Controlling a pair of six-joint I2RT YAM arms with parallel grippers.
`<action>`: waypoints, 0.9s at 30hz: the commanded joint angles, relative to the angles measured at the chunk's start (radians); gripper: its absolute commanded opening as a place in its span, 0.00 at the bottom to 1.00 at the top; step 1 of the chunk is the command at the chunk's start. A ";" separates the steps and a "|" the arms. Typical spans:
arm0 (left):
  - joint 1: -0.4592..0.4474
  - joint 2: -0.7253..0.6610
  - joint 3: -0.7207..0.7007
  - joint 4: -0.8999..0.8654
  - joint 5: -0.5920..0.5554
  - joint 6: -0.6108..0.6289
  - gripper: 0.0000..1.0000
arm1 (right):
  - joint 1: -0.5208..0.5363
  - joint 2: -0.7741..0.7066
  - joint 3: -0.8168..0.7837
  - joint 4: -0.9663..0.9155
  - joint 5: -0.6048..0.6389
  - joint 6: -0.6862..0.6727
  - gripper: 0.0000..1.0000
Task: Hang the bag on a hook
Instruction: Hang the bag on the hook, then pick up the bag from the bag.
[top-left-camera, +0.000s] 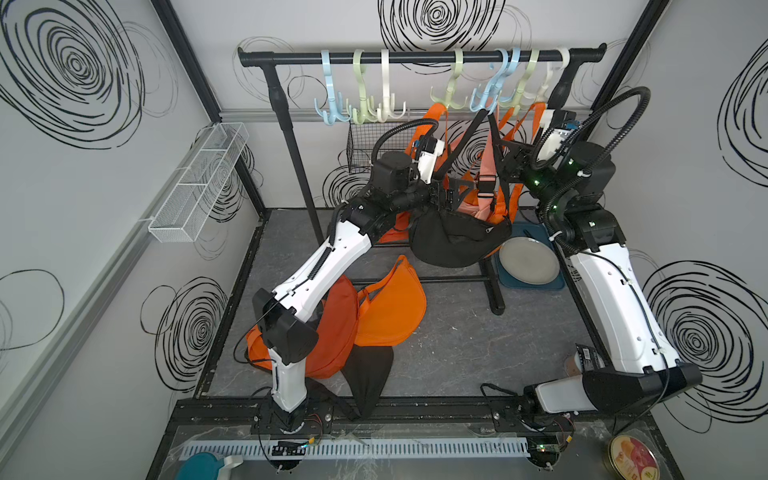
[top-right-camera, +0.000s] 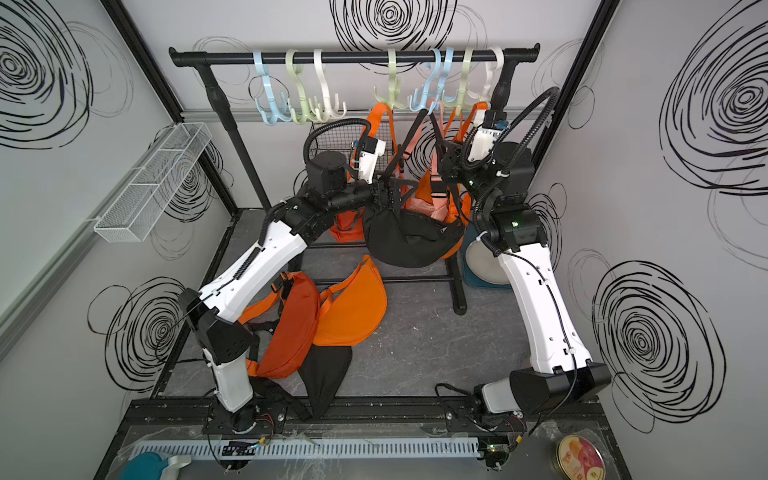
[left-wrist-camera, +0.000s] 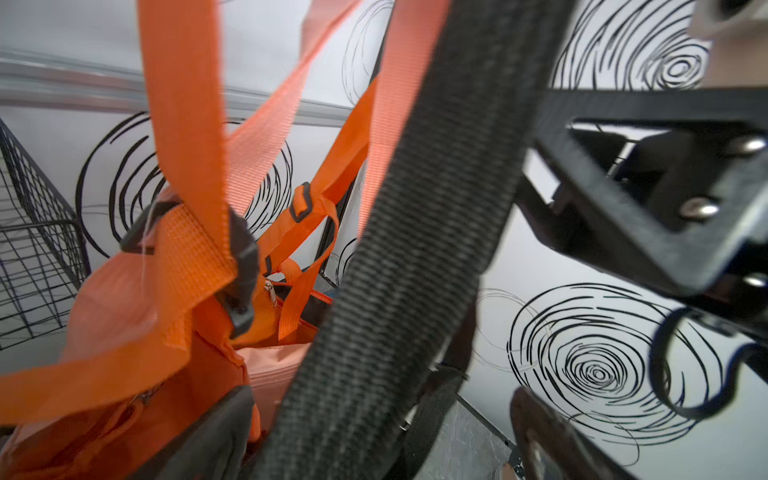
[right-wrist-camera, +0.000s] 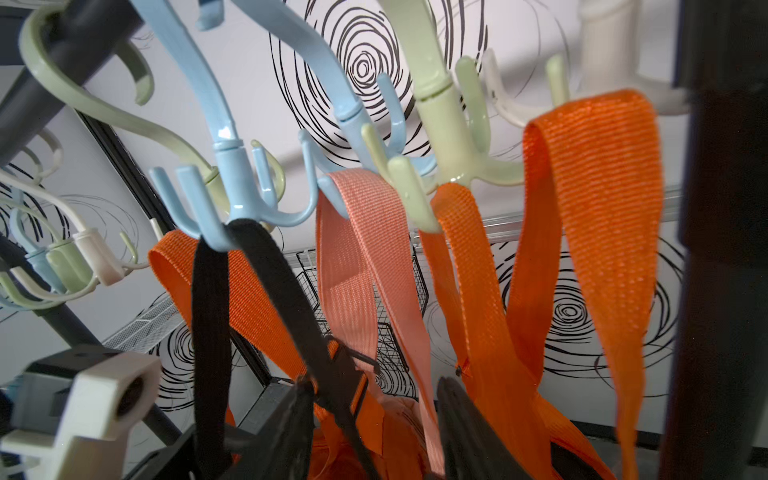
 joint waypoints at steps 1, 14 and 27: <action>-0.052 -0.132 -0.053 0.066 -0.022 0.191 0.99 | -0.005 -0.076 -0.015 0.044 0.047 -0.008 0.62; -0.090 -0.728 -0.789 0.467 -0.378 0.371 0.99 | 0.153 -0.226 -0.099 0.015 -0.022 -0.157 0.82; 0.116 -1.305 -1.439 0.469 -0.844 0.179 0.99 | 0.757 -0.239 -0.681 -0.049 0.056 -0.329 0.82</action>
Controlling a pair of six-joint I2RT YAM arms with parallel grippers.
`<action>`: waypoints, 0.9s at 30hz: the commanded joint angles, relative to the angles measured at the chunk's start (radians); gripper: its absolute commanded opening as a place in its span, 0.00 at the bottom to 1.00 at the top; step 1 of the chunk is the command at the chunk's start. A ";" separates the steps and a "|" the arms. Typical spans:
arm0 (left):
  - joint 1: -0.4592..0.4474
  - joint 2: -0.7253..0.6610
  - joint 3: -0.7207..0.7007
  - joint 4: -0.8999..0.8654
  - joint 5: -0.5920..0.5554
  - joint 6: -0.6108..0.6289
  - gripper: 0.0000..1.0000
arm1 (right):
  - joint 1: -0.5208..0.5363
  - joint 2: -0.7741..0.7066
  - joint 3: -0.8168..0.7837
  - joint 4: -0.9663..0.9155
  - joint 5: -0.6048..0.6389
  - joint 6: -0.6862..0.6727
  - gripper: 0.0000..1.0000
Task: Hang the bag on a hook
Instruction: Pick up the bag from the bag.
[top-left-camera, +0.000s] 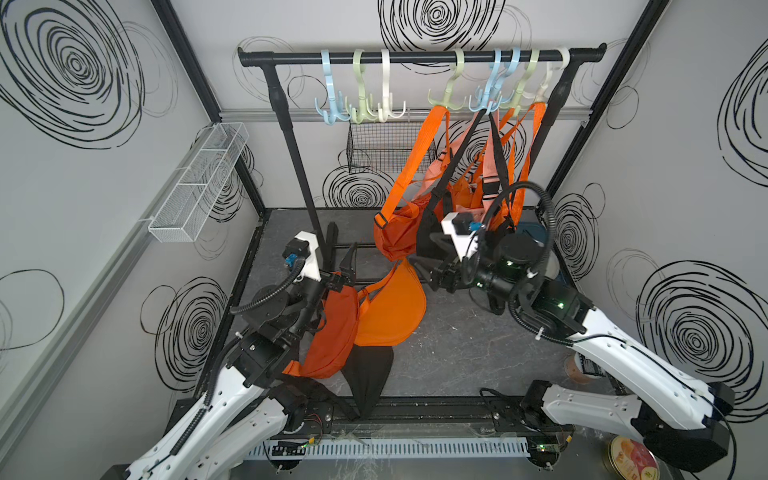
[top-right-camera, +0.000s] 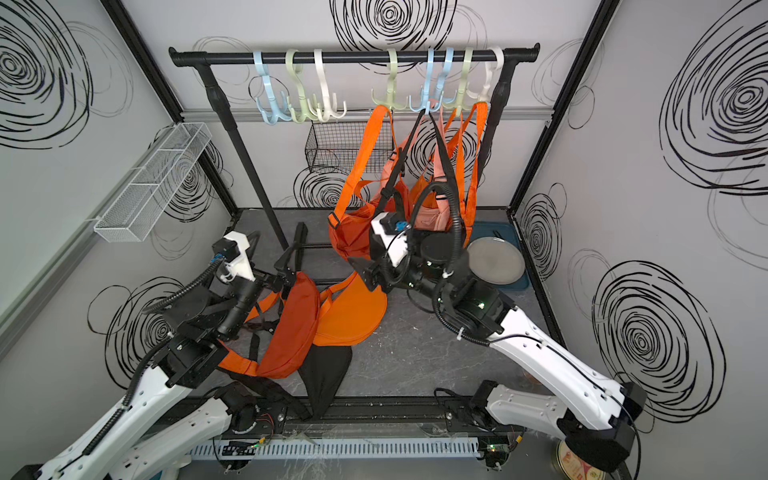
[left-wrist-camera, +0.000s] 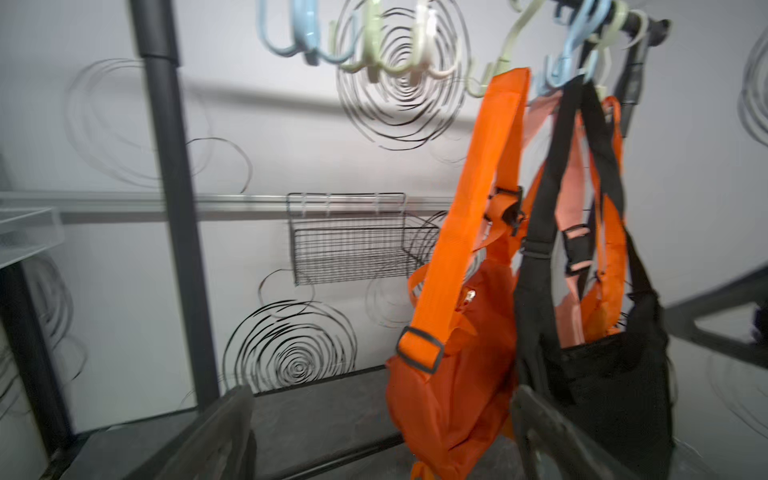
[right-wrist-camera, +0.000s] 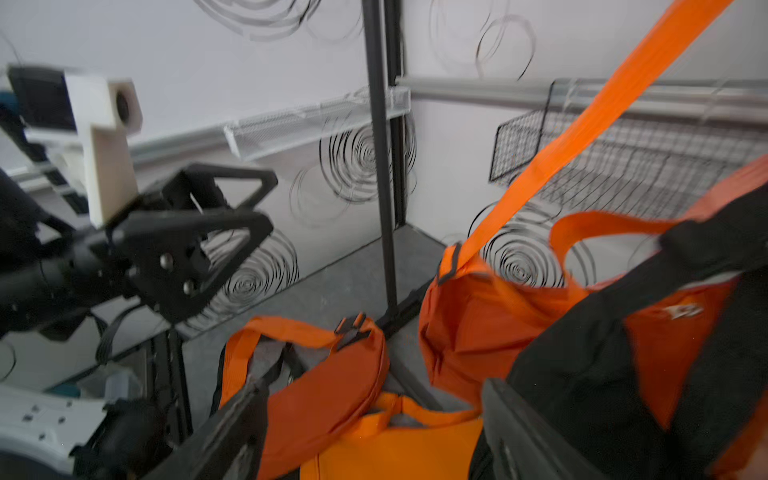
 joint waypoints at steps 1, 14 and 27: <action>0.033 -0.096 -0.103 0.049 -0.197 -0.086 0.99 | 0.068 0.071 -0.139 -0.014 -0.062 -0.030 0.81; 0.090 -0.146 -0.160 0.044 -0.326 -0.125 0.99 | -0.050 0.738 0.169 0.054 0.010 0.377 0.78; 0.087 -0.200 -0.179 0.063 -0.402 -0.104 0.99 | 0.046 0.924 0.392 0.195 -0.165 0.072 0.73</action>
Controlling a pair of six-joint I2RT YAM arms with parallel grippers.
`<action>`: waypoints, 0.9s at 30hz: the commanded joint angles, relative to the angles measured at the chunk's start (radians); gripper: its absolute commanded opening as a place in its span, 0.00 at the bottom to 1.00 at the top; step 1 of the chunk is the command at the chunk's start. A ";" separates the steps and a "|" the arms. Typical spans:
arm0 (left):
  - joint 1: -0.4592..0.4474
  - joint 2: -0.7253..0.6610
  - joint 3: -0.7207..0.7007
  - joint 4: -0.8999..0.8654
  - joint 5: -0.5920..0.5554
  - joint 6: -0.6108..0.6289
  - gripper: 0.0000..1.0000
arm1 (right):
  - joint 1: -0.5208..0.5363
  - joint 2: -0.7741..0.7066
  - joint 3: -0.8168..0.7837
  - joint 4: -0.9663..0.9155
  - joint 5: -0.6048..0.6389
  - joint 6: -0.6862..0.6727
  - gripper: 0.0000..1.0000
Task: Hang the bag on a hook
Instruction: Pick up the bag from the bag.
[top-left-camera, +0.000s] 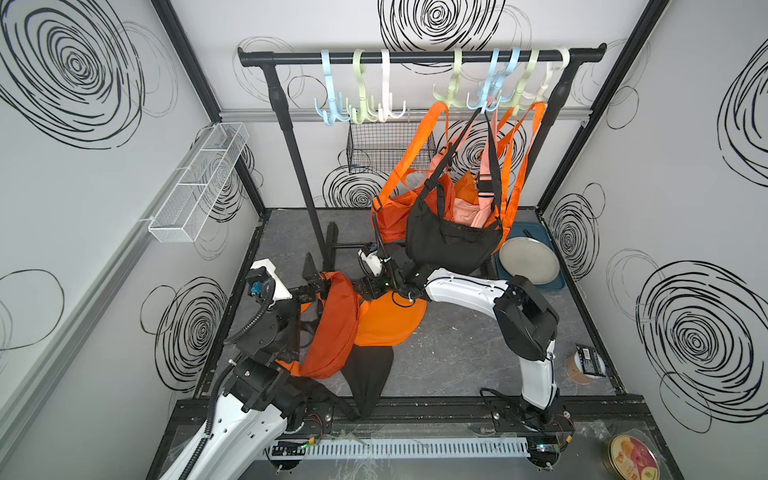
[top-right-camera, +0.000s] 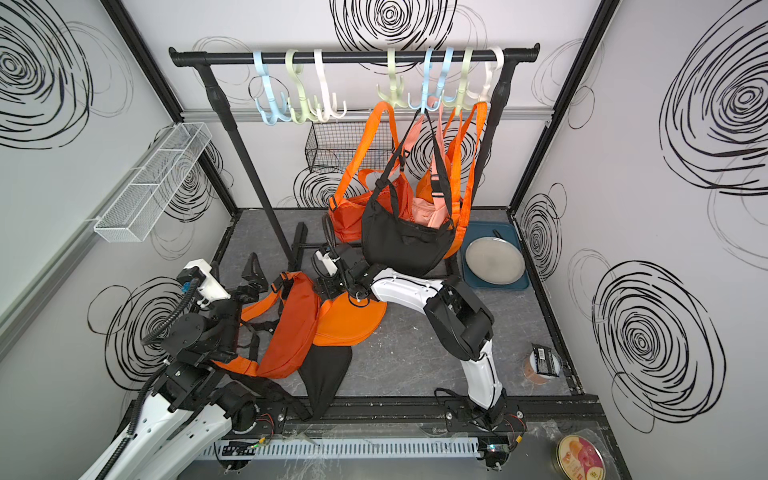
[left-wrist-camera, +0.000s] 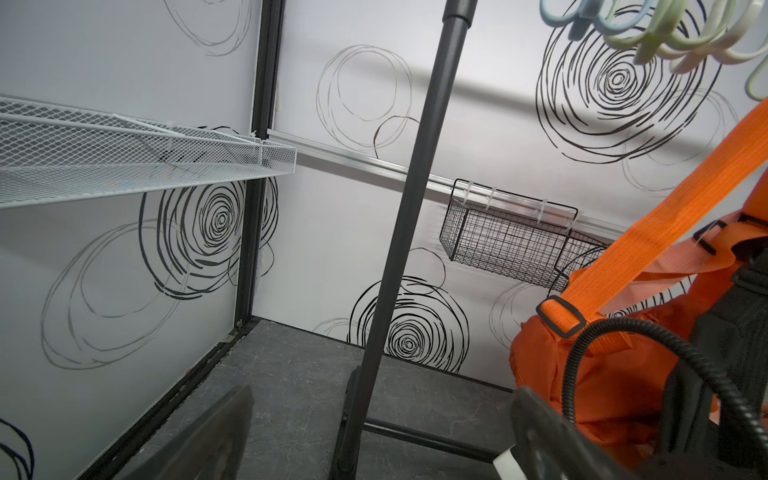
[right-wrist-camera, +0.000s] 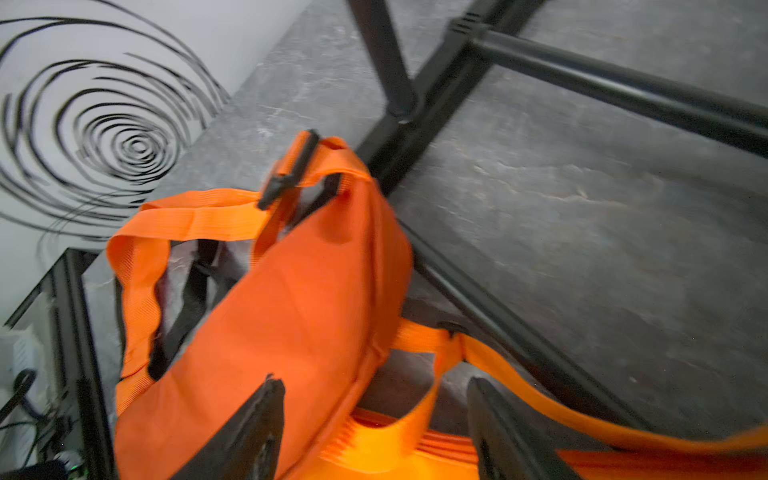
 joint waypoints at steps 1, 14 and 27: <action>0.001 -0.039 -0.015 0.065 -0.088 0.010 0.99 | 0.062 0.063 0.155 0.000 0.000 -0.159 0.73; -0.001 -0.074 -0.031 0.086 -0.132 0.038 0.99 | 0.123 0.304 0.420 -0.067 0.395 -0.434 0.76; -0.002 -0.075 -0.033 0.088 -0.128 0.048 0.99 | 0.087 0.431 0.556 -0.297 0.355 -0.160 0.77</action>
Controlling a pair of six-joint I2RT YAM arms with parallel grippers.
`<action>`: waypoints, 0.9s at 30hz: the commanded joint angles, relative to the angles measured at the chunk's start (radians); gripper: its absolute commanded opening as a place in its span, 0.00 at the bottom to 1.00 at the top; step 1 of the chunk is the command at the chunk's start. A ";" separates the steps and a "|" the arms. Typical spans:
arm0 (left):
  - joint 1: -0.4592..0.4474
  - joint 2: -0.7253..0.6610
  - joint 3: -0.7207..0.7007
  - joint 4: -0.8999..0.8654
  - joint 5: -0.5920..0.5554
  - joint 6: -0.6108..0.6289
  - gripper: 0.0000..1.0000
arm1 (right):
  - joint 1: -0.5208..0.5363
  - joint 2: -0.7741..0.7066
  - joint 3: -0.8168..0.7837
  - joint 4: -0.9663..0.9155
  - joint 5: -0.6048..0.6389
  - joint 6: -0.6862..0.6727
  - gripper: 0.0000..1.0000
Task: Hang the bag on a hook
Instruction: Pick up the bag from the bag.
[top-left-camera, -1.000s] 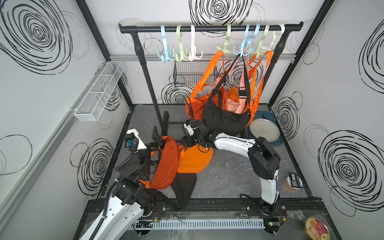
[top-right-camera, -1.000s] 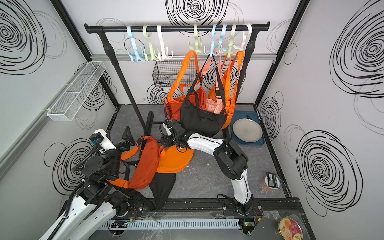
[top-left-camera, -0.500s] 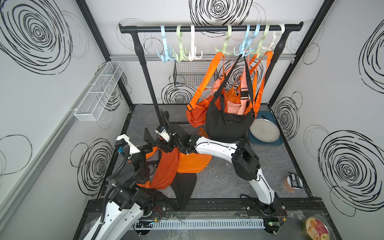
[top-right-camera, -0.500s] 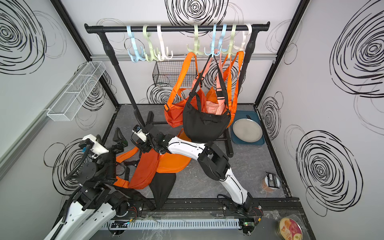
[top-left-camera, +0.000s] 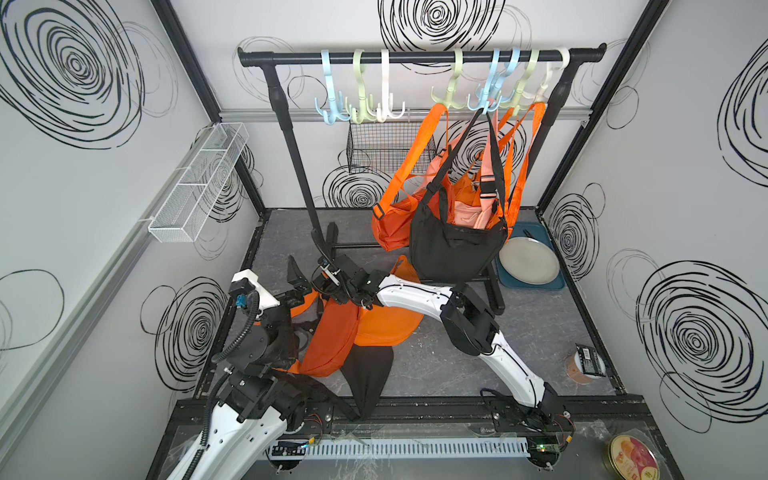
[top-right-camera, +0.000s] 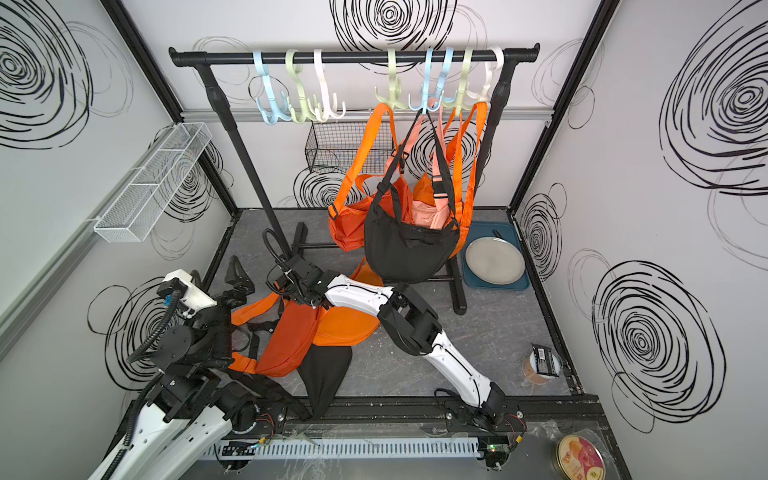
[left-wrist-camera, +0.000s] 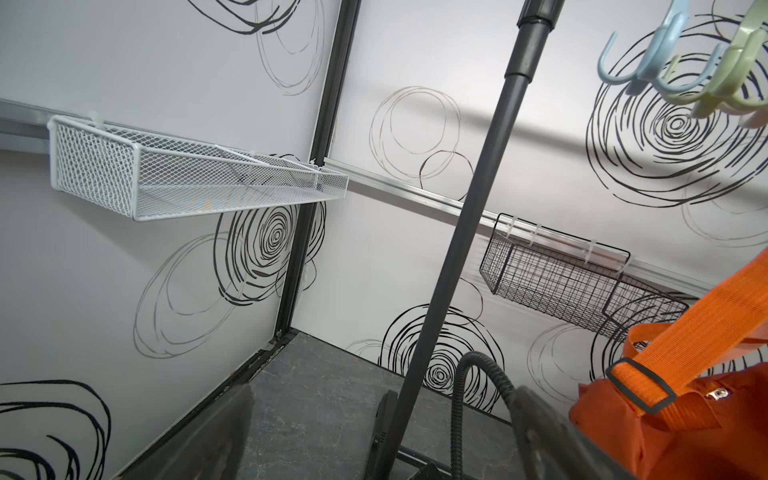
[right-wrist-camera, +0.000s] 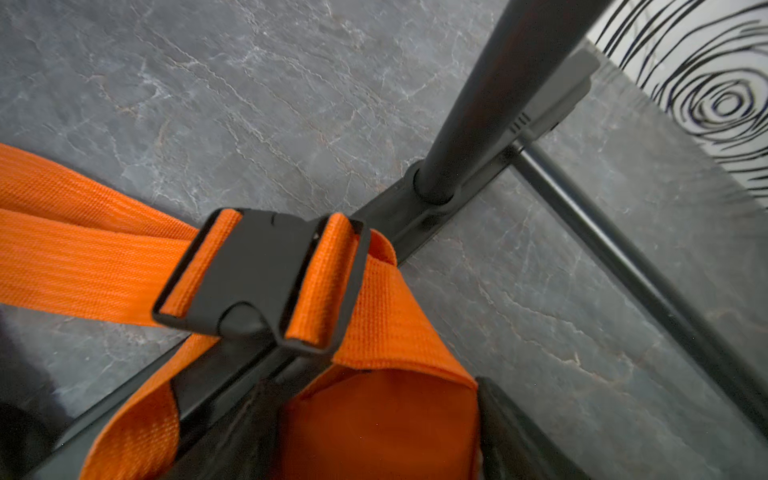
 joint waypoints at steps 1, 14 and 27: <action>-0.002 -0.005 -0.007 0.059 -0.013 0.016 0.99 | -0.026 -0.009 -0.003 -0.076 -0.125 0.132 0.75; -0.005 0.009 -0.009 0.062 -0.004 0.016 0.99 | -0.026 -0.371 -0.250 -0.010 -0.090 0.238 0.00; -0.011 0.067 0.024 0.026 0.101 -0.016 0.99 | -0.044 -1.016 -1.099 -0.065 0.037 0.554 0.19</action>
